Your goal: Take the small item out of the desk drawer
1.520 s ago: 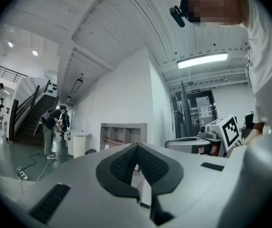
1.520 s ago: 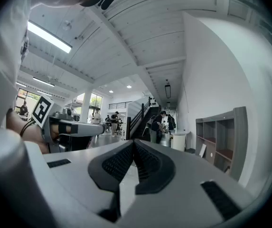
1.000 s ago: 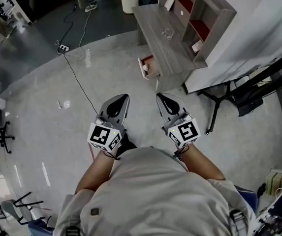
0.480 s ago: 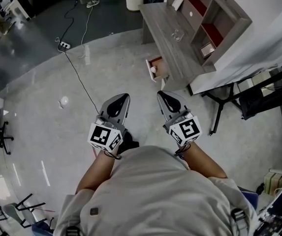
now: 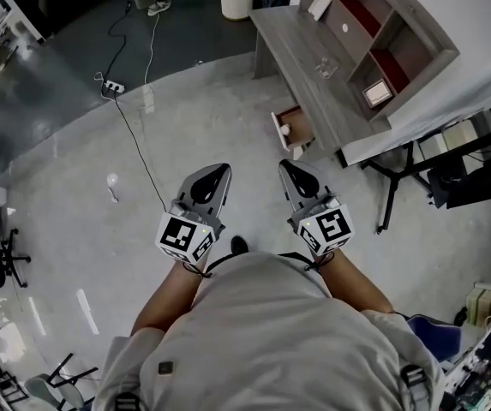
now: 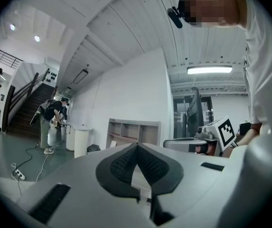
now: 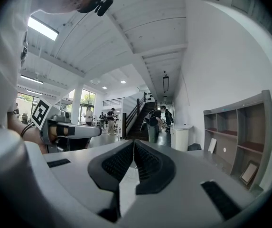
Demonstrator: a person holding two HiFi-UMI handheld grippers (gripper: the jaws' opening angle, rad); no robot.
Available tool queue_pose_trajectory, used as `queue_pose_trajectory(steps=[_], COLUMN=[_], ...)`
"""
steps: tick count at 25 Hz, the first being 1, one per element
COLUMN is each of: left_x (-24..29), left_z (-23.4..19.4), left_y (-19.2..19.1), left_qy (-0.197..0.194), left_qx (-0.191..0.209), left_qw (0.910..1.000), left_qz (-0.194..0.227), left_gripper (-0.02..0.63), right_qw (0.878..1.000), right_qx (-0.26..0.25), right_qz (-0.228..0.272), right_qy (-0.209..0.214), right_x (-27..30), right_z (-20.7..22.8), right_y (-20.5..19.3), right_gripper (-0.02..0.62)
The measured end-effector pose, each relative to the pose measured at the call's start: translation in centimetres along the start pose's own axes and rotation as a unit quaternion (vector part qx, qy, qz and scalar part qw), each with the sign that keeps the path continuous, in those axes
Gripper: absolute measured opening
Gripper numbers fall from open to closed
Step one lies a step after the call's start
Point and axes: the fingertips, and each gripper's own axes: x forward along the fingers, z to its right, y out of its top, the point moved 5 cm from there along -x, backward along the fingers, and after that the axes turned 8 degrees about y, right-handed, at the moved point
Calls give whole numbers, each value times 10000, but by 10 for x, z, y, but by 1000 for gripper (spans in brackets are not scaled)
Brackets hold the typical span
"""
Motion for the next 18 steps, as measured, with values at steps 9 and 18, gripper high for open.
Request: queue_pose_trajectory(steps=[9,18], left_x=[4,30], left_z=[-46,-70], left_y=[0,-5], left_qy=[-75,-75], left_qx=[-51,-67], left_qw=[10000,9999], left_qz=[-26,-116], left_gripper=[15,15], right_qw=[9998,9998], right_qx=[84,155], right_qz=[-118,-76], right_qy=[-104,-100], right_x=[39,70], right_z=[-4,25], right_y=[-7,-13], right_gripper=[23,23])
